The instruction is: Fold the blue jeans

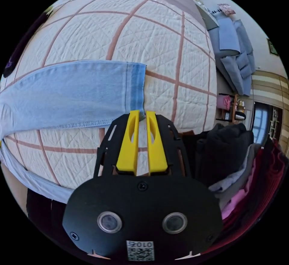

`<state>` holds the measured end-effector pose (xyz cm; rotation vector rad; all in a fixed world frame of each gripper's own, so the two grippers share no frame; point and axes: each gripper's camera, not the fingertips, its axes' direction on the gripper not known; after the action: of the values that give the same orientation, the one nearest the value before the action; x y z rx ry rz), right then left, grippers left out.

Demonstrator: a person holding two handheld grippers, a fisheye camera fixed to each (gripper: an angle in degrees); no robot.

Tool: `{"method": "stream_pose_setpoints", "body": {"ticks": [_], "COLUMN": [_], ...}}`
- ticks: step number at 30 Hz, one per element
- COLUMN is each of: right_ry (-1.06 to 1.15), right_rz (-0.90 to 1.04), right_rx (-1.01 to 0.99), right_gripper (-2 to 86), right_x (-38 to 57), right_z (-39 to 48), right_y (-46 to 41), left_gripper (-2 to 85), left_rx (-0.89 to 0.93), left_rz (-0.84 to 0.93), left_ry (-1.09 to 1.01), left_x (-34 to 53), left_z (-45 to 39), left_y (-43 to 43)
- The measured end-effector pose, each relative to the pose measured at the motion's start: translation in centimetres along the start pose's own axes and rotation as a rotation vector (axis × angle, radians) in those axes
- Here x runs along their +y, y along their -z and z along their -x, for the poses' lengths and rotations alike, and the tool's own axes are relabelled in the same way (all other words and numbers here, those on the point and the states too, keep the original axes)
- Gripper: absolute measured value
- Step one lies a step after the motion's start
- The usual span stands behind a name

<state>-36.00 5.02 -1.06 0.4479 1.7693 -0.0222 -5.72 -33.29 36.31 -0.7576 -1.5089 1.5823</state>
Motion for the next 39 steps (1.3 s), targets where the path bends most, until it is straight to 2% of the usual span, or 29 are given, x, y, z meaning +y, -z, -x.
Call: {"method": "stream_pose_setpoints", "body": {"ticks": [3,5,11,12,18,22,24,27,28,33,39], "right_ry": [-0.056,0.035,0.224,0.2,0.336,0.235,0.369,0.646,0.673,0.893,1.014], "right_rz": [-0.191,-0.231,-0.007,-0.065,-0.021,-0.212,-0.361,-0.495,-0.495,-0.255,-0.207], "right_rx": [0.079,0.038,-0.182,-0.155,0.049,-0.067,-0.227,-0.25,-0.238,-0.214,-0.153], "right_gripper": [1.4,1.2,1.6,1.7,1.6,2.2,2.8,4.6,5.1,8.1,11.5], "right_x": [1.3,1.2,-1.9,-1.7,-1.6,-0.2,0.6,0.4,0.0,-5.8,-9.4], "right_z": [0.1,1.7,6.5,6.8,8.7,7.4,8.3,10.9,11.3,13.7,14.4], "right_y": [3.2,3.8,-2.9,-3.1,-2.6,0.9,2.8,3.5,3.4,0.9,-1.8], "left_gripper": [10.2,10.2,10.0,10.0,9.8,10.2,10.7,11.8,12.3,13.7,14.4], "left_rx": [-0.009,-0.01,0.026,0.024,-0.017,-0.077,-0.13,-0.217,-0.247,-0.304,-0.182], "left_rz": [0.007,0.019,0.039,0.044,-0.025,-0.003,-0.027,-0.029,-0.002,0.12,0.266], "left_ry": [0.028,0.077,0.113,0.102,0.138,0.267,0.271,0.151,0.083,-0.202,-0.363], "left_x": [0.7,1.0,-0.1,-0.3,1.3,5.1,5.8,3.8,2.2,-4.4,-9.8], "left_z": [0.3,1.2,2.3,2.3,3.5,5.3,6.0,7.9,9.1,14.9,20.2], "left_y": [0.6,0.4,-0.6,-0.4,4.7,6.9,8.2,9.2,9.2,8.9,8.1]}}
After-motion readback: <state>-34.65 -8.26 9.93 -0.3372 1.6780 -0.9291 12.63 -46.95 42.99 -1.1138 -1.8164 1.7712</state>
